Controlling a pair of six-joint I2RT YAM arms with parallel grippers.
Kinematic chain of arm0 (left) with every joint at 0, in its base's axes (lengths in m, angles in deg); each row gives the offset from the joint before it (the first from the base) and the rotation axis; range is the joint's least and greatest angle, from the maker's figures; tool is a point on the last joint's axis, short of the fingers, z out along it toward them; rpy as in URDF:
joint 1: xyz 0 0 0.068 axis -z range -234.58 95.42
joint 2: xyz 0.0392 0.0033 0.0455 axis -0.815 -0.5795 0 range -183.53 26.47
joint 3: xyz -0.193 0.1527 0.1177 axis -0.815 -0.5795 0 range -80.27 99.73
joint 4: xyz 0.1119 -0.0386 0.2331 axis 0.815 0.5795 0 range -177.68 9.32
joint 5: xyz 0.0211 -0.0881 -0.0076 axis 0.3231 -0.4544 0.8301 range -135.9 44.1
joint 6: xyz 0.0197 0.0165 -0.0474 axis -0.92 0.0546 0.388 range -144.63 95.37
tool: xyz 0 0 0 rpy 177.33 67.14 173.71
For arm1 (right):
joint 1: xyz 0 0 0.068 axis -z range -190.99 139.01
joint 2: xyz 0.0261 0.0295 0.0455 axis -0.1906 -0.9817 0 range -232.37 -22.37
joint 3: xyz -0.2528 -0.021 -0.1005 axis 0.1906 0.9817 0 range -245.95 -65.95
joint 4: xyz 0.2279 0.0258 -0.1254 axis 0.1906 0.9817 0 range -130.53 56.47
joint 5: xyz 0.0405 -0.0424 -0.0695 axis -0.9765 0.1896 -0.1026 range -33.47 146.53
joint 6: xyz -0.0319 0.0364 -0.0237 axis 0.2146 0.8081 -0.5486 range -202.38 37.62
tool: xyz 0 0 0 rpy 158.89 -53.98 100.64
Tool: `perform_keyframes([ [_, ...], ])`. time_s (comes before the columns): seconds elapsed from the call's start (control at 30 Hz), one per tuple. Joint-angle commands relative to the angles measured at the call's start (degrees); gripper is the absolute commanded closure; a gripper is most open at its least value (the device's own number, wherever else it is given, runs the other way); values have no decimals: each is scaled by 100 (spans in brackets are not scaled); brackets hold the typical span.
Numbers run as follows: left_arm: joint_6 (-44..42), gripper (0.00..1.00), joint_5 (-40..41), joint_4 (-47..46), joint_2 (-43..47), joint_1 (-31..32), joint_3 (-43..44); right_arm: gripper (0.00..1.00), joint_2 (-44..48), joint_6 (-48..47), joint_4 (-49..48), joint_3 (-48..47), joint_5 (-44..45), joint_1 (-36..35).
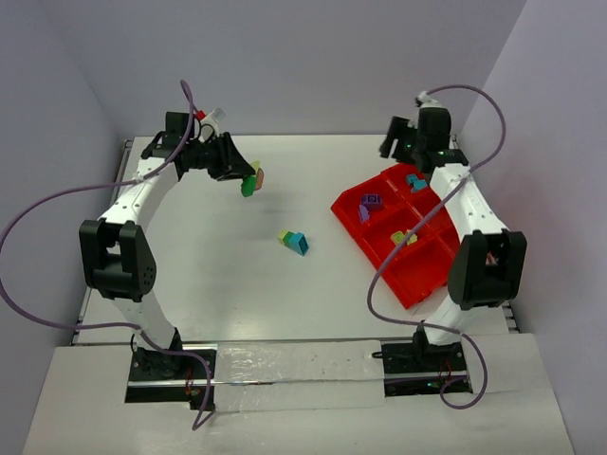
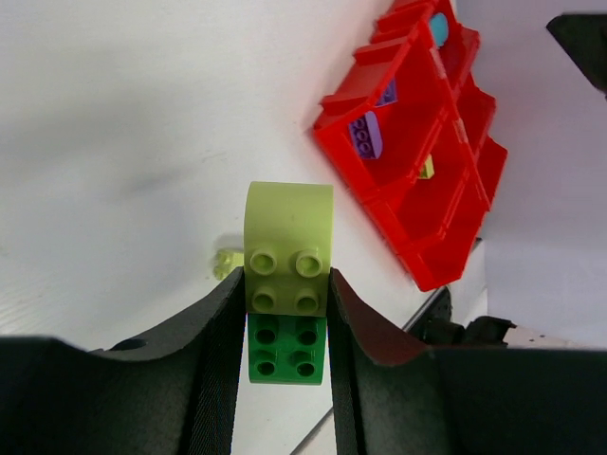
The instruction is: Sort the legos into containers by color
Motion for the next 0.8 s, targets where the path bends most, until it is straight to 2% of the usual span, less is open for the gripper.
perform_keyframes([
  [0.0,156,100,-830,-514,470,54,-160,28,661,-1490,50,8,-1613,-1265],
  [0.17,204,100,-1261,-639,702,54,-416,31,907,-2043,-155,255,-2307,-2203],
  [0.27,190,100,-1477,-659,822,59,-560,31,931,-1783,-629,477,-2693,-2563],
  [0.43,399,100,-1841,-1148,1054,54,-873,31,474,-1069,-425,-21,-3164,-2610],
  [0.77,1052,100,-2623,-2630,1326,54,-1265,27,8,715,-1538,-122,-4384,-2338],
])
